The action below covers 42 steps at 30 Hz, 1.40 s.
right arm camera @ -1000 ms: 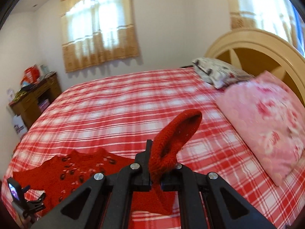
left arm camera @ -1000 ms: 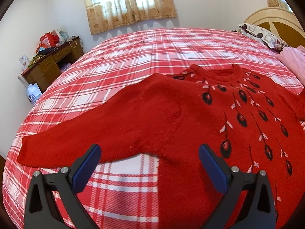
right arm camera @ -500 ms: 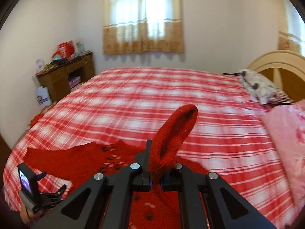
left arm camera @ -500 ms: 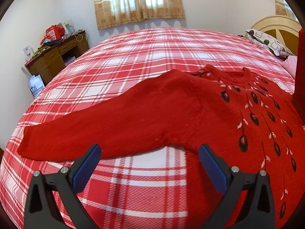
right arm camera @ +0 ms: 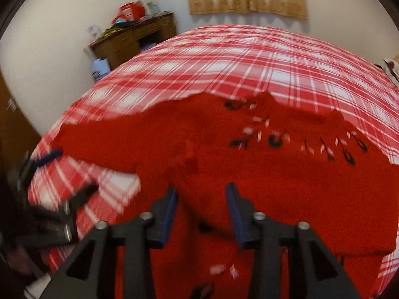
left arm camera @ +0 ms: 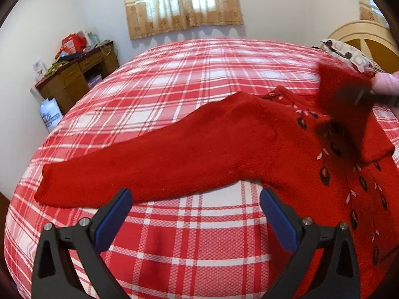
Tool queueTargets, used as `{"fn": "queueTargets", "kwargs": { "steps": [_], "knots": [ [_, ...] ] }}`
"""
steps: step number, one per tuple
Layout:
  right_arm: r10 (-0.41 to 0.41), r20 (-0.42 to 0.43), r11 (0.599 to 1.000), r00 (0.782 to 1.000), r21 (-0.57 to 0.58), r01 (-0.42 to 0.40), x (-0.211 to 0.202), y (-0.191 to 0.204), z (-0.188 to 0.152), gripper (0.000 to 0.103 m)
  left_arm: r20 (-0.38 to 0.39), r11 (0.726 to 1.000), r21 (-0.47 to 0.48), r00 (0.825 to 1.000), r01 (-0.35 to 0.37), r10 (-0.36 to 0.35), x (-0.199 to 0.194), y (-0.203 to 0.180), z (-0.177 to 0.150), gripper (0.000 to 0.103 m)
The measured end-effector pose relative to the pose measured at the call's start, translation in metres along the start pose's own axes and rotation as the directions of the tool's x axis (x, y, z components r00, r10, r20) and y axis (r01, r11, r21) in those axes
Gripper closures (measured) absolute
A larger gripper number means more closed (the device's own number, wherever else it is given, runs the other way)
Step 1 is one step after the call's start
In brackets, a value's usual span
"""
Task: Fold small clothes
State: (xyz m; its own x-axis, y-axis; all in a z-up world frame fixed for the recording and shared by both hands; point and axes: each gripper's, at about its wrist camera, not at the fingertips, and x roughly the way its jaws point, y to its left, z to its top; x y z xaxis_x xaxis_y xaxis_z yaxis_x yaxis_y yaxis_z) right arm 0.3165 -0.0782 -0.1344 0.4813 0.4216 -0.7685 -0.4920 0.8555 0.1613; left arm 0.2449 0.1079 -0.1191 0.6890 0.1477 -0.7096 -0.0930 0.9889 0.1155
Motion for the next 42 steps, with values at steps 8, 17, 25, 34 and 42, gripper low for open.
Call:
{"fn": "queueTargets", "kwargs": {
  "steps": [8,17,25,34,42],
  "knots": [
    [-0.134,0.02,0.984,0.991,0.124,0.13,-0.064,-0.064,-0.056,0.043,-0.025,0.998,0.025,0.998,0.054,-0.053,0.004,-0.005,0.01,0.016],
    [-0.159,-0.01,0.98,0.987,0.121,0.159,-0.064,-0.06,-0.116,0.043,-0.078,0.977,-0.011,0.974,0.212,-0.213,0.022,-0.052,0.028,0.028],
    [-0.207,0.054,0.978,0.977,0.018,0.207,-0.068,-0.039,-0.136,0.038,-0.127,0.965,0.007,0.957,0.262,-0.259,0.061,-0.085,0.028,0.081],
    [-0.2,0.059,0.98,0.978,0.029,0.199,-0.068,-0.038,-0.138,0.036,-0.005,0.971,0.014,0.971,0.238,-0.238,0.022,-0.057,0.046,0.096],
    [-0.178,0.05,0.98,0.983,0.103,0.172,-0.094,-0.063,-0.1,0.035,-0.066,0.984,0.013,0.982,0.18,-0.178,0.05,-0.044,0.032,0.096]
  ]
}}
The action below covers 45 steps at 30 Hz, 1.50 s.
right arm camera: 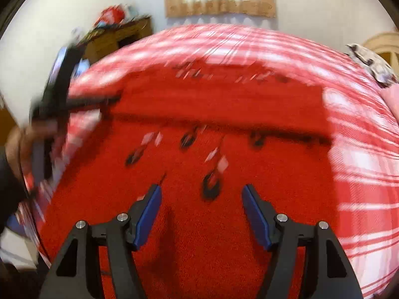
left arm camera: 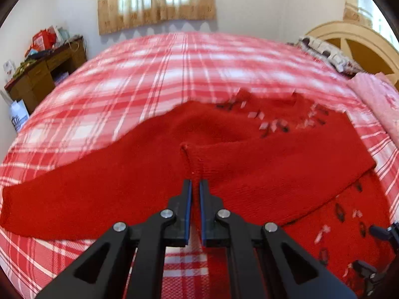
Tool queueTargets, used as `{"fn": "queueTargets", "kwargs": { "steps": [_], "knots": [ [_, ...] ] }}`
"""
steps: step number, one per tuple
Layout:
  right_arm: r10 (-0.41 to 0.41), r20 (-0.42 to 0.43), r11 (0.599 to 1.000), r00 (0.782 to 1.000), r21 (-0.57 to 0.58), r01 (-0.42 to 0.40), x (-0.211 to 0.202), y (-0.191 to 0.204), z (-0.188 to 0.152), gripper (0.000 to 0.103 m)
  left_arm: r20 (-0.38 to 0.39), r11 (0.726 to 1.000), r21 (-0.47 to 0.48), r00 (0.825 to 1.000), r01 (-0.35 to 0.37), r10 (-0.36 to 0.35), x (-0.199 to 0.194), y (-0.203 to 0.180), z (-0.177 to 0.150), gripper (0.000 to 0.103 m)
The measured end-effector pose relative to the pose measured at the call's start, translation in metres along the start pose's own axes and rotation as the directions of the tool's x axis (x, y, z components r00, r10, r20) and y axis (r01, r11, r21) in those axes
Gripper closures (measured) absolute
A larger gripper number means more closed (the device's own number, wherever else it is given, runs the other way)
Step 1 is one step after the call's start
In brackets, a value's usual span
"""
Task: Fold small clothes
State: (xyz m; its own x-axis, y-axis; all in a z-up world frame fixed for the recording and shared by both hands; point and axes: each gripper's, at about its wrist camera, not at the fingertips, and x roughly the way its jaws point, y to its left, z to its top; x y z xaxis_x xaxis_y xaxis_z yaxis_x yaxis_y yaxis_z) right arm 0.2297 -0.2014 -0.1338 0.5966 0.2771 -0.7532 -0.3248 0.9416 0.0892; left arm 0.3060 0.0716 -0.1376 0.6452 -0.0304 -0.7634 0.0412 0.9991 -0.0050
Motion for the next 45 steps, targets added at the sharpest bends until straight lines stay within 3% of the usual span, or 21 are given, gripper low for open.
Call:
{"fn": "queueTargets", "kwargs": {
  "steps": [5,8,10,12,13,18,21,25,28,30,32,36,41,45],
  "knots": [
    [-0.068,0.05,0.993,0.996,0.102,0.063,0.02,-0.047,0.05,0.034,-0.001,1.0,0.015,1.0,-0.024,0.024,0.009,-0.005,-0.011,0.093],
    [-0.129,-0.002,0.982,0.992,0.136,0.128,0.052,-0.074,0.057,0.034,0.005,0.999,0.012,0.999,-0.04,0.04,0.008,-0.008,-0.009,0.09],
    [-0.128,-0.11,0.982,0.986,0.122,0.141,0.076,-0.083,0.048,0.034,0.006,0.999,0.015,0.999,-0.052,0.052,0.003,-0.005,-0.009,0.074],
    [-0.163,-0.064,0.984,0.985,0.065,0.167,0.071,-0.075,0.042,0.034,0.031,0.998,0.008,0.998,-0.055,0.055,-0.008,0.001,-0.011,0.041],
    [-0.179,-0.088,0.982,0.98,0.041,0.184,0.068,-0.067,0.042,0.034,0.049,0.998,0.006,0.997,-0.067,0.067,-0.014,0.006,-0.013,0.038],
    [-0.09,-0.042,0.995,0.995,0.03,0.091,0.054,-0.031,0.057,0.034,0.085,0.991,0.006,0.987,-0.137,0.136,-0.037,0.047,-0.029,0.035],
    [-0.053,-0.018,0.997,0.998,-0.05,0.052,0.065,0.013,0.069,0.034,0.066,0.975,0.0,0.973,-0.221,0.22,-0.041,0.077,-0.04,0.033],
    [-0.01,-0.043,0.997,0.999,-0.082,0.006,0.09,0.052,0.068,0.034,0.038,0.943,-0.068,0.944,-0.324,0.327,-0.043,0.125,-0.051,0.033],
    [0.011,-0.081,0.994,0.997,-0.109,-0.019,0.112,0.072,0.06,0.034,0.003,0.92,-0.156,0.931,-0.36,0.365,-0.047,0.159,-0.058,0.033],
    [-0.005,-0.041,0.991,0.999,-0.137,-0.001,0.112,0.082,0.055,0.034,-0.017,0.902,-0.189,0.92,-0.388,0.392,-0.048,0.175,-0.063,0.033],
    [0.004,-0.041,0.987,0.999,-0.159,-0.01,0.112,0.087,0.05,0.033,-0.027,0.877,-0.189,0.896,-0.441,0.444,-0.049,0.189,-0.068,0.033],
    [-0.002,-0.028,0.982,1.0,-0.188,-0.003,0.112,0.091,0.048,0.032,-0.054,0.853,-0.184,0.872,-0.488,0.487,-0.045,0.211,-0.074,0.033],
    [-0.011,-0.014,0.98,1.0,-0.197,0.008,0.113,0.093,0.047,0.032,-0.078,0.83,-0.19,0.851,-0.524,0.52,-0.044,0.23,-0.079,0.032],
    [-0.019,-0.013,0.979,1.0,-0.202,0.016,0.113,0.094,0.047,0.031,-0.076,0.813,-0.187,0.833,-0.552,0.548,-0.046,0.237,-0.081,0.024]
  ]
}}
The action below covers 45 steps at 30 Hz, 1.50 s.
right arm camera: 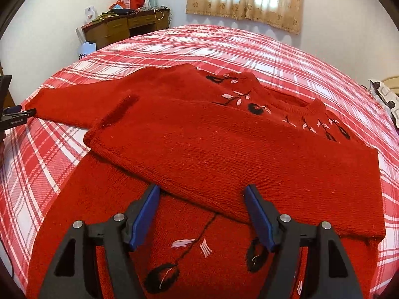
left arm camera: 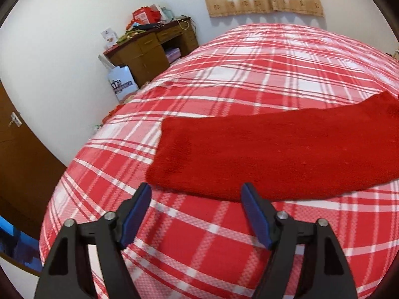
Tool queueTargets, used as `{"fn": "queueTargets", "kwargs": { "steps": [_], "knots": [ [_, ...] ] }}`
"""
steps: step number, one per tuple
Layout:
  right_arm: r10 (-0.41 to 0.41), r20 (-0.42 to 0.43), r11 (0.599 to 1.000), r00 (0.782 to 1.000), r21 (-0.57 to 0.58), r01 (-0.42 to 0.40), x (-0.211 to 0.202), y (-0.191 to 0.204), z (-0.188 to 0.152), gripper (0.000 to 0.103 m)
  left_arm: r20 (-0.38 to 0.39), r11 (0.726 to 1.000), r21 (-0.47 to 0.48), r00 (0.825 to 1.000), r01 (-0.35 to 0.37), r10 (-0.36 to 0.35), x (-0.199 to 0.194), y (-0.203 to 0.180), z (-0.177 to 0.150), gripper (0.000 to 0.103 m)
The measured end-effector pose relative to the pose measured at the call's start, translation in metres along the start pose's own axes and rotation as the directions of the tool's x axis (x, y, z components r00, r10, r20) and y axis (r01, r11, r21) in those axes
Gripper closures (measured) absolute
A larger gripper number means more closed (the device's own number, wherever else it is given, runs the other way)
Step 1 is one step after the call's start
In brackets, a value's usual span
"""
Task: Fold small clothes
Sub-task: 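Move the left gripper to the other sleeve cuff and close on it, then lift the held sleeve upward with the left gripper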
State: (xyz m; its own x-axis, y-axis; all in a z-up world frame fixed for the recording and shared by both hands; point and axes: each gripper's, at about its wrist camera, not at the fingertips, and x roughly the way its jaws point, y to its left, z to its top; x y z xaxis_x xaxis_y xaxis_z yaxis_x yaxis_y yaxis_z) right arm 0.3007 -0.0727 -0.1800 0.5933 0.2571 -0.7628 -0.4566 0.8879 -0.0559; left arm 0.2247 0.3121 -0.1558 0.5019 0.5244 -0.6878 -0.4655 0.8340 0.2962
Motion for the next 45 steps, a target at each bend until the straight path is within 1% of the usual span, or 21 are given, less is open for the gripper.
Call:
{"fn": "queueTargets", "kwargs": {
  "steps": [2,5,15,17,19,23,26,28,29,30,37,38,39,41,42,44,45],
  "knots": [
    [0.002,-0.001,1.0,1.0,0.004,-0.002,0.0,0.0,0.0,0.03,-0.002,1.0,0.004,1.0,-0.001,0.001,0.001,0.002,0.001,0.024],
    [0.002,0.001,1.0,1.0,0.006,-0.002,0.0,-0.001,-0.001,0.03,-0.003,1.0,0.008,1.0,-0.014,0.014,0.004,0.004,0.004,0.02],
    [-0.006,0.007,1.0,1.0,0.005,0.006,-0.001,0.001,-0.001,0.029,-0.037,0.999,-0.034,0.999,-0.014,0.013,0.014,0.014,0.011,0.02],
    [-0.007,0.008,1.0,1.0,0.005,0.007,-0.001,0.001,-0.002,0.029,-0.039,0.997,-0.072,0.999,0.001,-0.004,0.015,0.022,0.013,0.02],
    [-0.007,0.008,1.0,1.0,0.004,0.007,-0.001,0.001,-0.002,0.029,-0.035,0.989,-0.141,0.999,0.033,-0.038,0.015,0.035,0.014,0.02],
    [-0.009,0.008,1.0,1.0,0.003,0.008,-0.001,0.001,-0.002,0.029,-0.038,0.969,-0.243,0.998,0.043,-0.054,0.02,0.06,0.016,0.021],
    [-0.011,0.009,1.0,1.0,0.004,0.011,-0.001,0.001,-0.001,0.029,-0.043,0.954,-0.295,0.996,0.06,-0.076,0.024,0.073,0.015,0.022],
    [-0.012,0.009,1.0,1.0,0.004,0.012,-0.001,0.001,-0.001,0.029,-0.046,0.948,-0.31,0.995,0.068,-0.087,0.026,0.076,0.015,0.023],
    [-0.012,0.009,1.0,1.0,0.003,0.012,-0.001,0.001,-0.001,0.029,-0.044,0.947,-0.312,0.995,0.071,-0.089,0.027,0.077,0.015,0.025],
    [-0.013,0.009,1.0,1.0,0.002,0.013,-0.001,0.0,-0.001,0.029,-0.04,0.947,-0.313,0.995,0.075,-0.092,0.027,0.076,0.015,0.029],
    [-0.019,0.012,1.0,1.0,0.004,0.019,-0.001,0.0,-0.001,0.028,-0.045,0.947,-0.292,0.987,0.133,-0.152,0.034,0.06,0.02,0.039],
    [-0.019,0.011,1.0,1.0,0.003,0.019,-0.001,0.001,-0.001,0.028,-0.052,0.947,-0.287,0.985,0.144,-0.166,0.037,0.057,0.021,0.047],
    [-0.019,0.011,1.0,1.0,0.003,0.019,-0.001,0.001,-0.001,0.028,-0.065,0.947,-0.282,0.982,0.151,-0.176,0.04,0.054,0.022,0.058],
    [-0.019,0.011,1.0,1.0,0.003,0.019,-0.001,0.001,-0.001,0.028,-0.072,0.947,-0.284,0.982,0.147,-0.174,0.045,0.052,0.023,0.066],
    [-0.019,0.011,1.0,1.0,0.003,0.019,-0.001,0.0,-0.001,0.028,-0.07,0.946,-0.286,0.982,0.15,-0.177,0.045,0.052,0.024,0.073],
    [-0.019,0.011,1.0,1.0,0.003,0.019,-0.001,0.001,-0.002,0.028,-0.073,0.944,-0.29,0.979,0.16,-0.188,0.047,0.053,0.025,0.078],
    [-0.019,0.011,1.0,1.0,0.003,0.019,-0.001,0.001,-0.002,0.028,-0.072,0.941,-0.292,0.977,0.17,-0.199,0.047,0.054,0.026,0.082]
  ]
}}
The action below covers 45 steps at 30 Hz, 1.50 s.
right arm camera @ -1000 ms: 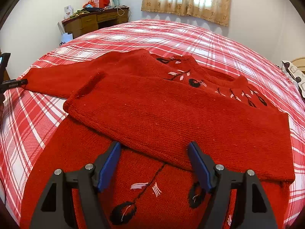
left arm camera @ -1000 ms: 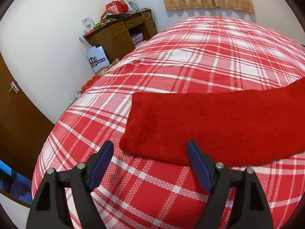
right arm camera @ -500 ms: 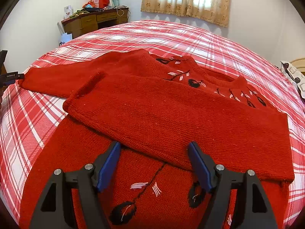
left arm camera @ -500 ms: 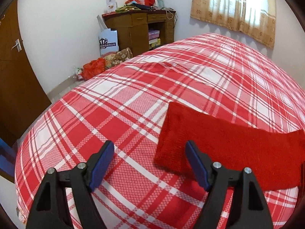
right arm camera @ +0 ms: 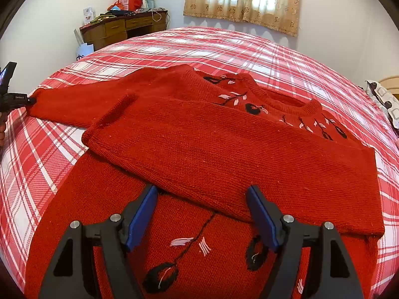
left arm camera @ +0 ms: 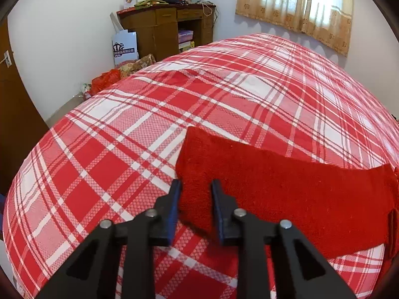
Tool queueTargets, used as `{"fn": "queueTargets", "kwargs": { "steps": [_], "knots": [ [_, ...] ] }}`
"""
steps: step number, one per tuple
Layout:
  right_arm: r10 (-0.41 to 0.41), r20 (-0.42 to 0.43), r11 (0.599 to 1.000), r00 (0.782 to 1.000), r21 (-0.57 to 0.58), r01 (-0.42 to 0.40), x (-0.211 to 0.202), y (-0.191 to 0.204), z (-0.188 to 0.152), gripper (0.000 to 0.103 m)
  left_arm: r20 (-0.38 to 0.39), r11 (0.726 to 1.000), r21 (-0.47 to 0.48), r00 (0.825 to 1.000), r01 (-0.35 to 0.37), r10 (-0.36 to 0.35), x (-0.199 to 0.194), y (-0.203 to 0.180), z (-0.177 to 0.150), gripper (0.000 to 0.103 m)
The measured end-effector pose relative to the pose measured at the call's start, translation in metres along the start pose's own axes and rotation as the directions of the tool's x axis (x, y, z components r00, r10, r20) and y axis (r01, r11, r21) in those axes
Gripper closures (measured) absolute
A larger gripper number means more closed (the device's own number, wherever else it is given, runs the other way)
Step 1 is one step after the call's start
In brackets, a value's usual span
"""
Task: Fold small clothes
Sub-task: 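Lift the held sleeve upward with the left gripper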
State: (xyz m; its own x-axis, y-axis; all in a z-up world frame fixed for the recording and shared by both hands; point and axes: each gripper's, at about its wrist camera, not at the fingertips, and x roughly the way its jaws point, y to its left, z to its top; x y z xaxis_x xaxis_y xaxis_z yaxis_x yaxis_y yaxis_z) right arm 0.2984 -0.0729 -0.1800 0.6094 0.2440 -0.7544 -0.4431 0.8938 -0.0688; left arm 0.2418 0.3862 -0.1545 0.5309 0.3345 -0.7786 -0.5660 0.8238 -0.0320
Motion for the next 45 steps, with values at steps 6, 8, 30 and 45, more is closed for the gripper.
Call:
{"fn": "queueTargets", "kwargs": {
  "steps": [6,8,30,45],
  "knots": [
    [0.001,-0.002,1.0,1.0,0.003,-0.001,0.0,-0.001,0.0,0.027,0.01,1.0,0.012,1.0,0.02,-0.02,-0.006,-0.003,0.0,0.087],
    [0.003,-0.005,1.0,1.0,0.012,-0.003,0.001,-0.001,0.0,0.026,0.013,1.0,0.005,1.0,0.022,-0.023,-0.009,-0.003,-0.001,0.088],
    [0.104,0.026,0.993,0.994,0.044,-0.105,-0.066,-0.008,-0.012,0.024,0.115,0.974,0.13,0.973,0.184,-0.199,-0.105,-0.075,0.017,0.09],
    [0.095,0.038,0.987,0.995,0.128,-0.1,-0.135,-0.049,-0.066,0.024,0.049,0.944,0.086,0.945,0.318,-0.323,-0.137,-0.125,0.028,0.09]
  ]
}}
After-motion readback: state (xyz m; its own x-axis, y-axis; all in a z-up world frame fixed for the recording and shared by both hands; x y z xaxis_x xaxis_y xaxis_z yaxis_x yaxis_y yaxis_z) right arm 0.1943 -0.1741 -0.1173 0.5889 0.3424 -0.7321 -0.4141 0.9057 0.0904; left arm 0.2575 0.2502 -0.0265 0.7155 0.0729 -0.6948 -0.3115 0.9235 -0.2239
